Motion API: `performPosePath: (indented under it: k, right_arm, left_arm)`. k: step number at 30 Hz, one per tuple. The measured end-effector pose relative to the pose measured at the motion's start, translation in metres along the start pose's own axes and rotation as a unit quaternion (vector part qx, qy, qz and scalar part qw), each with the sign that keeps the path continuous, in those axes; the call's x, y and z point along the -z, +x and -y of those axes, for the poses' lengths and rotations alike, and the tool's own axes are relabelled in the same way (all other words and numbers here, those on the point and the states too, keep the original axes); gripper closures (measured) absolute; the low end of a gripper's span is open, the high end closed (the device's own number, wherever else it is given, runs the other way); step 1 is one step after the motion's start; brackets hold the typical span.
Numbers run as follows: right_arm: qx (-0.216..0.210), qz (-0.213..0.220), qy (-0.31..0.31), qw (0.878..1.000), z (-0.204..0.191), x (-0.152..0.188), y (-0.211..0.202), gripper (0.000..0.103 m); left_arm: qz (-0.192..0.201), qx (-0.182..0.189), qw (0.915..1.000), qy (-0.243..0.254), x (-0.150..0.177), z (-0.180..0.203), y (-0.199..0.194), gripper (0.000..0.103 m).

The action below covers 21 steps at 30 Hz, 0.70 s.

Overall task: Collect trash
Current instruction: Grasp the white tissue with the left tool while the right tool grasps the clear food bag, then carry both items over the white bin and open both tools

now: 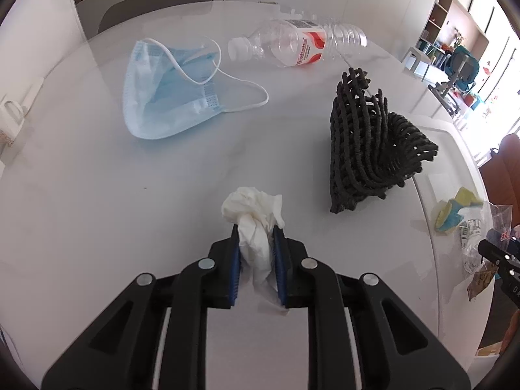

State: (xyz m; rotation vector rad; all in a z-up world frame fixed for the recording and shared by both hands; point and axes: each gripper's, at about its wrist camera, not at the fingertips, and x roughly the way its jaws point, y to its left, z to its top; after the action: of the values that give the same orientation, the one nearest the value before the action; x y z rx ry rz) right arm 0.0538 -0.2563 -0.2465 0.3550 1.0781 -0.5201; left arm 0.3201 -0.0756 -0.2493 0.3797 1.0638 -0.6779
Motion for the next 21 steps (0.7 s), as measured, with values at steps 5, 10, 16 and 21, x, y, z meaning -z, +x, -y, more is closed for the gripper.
performPosePath:
  k: [5, 10, 16, 21]
  right_arm:
    - [-0.014, 0.005, 0.000, 1.000, 0.001, 0.002, -0.013, 0.071]
    - [-0.032, 0.008, 0.005, 0.999, 0.006, 0.005, -0.026, 0.071]
    - [-0.056, 0.018, -0.001, 0.998, 0.010, 0.012, -0.055, 0.071]
    - [-0.081, 0.026, -0.019, 0.996, 0.014, 0.021, -0.090, 0.071]
  left_arm:
    - [0.006, -0.002, 1.0000, 0.004, -0.001, 0.004, -0.018, 0.086]
    - [0.014, -0.010, 0.9997, 0.016, 0.004, 0.014, -0.039, 0.086]
    - [0.020, -0.004, 0.9994, 0.030, 0.020, 0.032, -0.070, 0.086]
    - [0.020, 0.015, 0.9992, 0.032, 0.047, 0.063, -0.105, 0.086]
